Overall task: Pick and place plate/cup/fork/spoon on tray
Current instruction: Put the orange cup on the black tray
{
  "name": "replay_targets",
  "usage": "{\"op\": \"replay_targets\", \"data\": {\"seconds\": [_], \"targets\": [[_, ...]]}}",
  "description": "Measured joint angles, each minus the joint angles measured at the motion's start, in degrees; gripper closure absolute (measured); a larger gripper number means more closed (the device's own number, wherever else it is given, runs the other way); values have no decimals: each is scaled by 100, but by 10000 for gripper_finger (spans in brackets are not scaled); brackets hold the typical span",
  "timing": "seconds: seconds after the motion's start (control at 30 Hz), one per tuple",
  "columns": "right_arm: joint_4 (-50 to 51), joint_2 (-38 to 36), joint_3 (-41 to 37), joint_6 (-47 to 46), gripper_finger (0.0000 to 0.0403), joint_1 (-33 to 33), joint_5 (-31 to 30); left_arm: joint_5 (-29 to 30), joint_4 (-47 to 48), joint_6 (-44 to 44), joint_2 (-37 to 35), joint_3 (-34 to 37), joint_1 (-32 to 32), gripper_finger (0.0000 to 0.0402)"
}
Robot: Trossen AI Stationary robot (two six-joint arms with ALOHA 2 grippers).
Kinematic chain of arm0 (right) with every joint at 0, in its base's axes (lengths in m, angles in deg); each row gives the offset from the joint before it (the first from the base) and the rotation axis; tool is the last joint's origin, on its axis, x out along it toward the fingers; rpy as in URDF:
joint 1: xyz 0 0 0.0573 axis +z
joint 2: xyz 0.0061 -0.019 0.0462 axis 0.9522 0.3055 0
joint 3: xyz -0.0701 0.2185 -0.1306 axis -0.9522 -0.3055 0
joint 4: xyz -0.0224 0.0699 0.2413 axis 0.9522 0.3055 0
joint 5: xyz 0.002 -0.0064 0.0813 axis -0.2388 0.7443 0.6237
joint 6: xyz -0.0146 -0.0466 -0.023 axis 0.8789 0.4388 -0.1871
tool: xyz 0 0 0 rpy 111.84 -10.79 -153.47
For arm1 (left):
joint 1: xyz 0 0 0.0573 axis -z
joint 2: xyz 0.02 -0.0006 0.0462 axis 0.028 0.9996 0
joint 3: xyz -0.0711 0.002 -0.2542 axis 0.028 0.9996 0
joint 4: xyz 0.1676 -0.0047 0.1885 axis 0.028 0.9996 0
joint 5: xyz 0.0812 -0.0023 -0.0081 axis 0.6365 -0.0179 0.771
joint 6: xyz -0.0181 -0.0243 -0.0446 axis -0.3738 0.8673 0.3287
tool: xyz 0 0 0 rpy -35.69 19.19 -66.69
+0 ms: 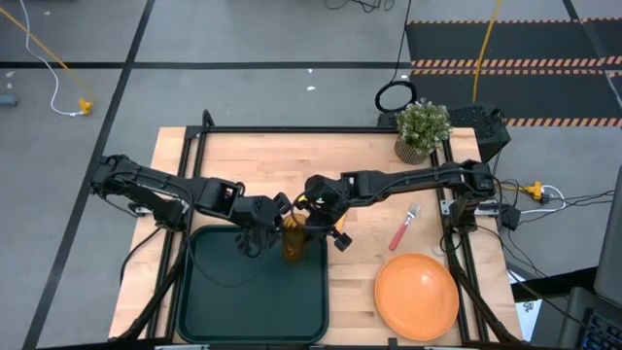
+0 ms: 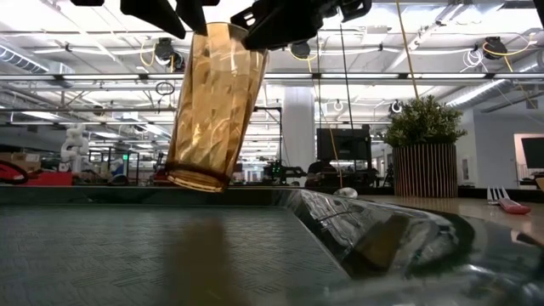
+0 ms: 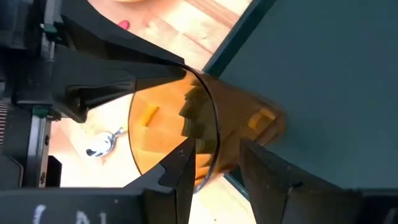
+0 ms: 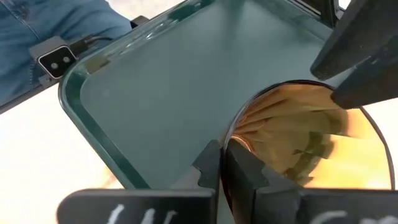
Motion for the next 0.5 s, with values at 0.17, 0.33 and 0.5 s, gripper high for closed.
{"op": "replay_targets", "data": {"seconds": [0.17, 0.33, 0.5], "targets": [[-11, 0, 1, -2, 398, -1, -2, 205, 149, -35, -1, 0, 2, 282], [-110, -24, 2, -259, 398, 36, -477, 248, 223, 95, -176, 0, 2, 282], [-402, -28, 0, -370, 398, 280, -1491, 273, 210, 244, -311, 0, 2, 282]]}}
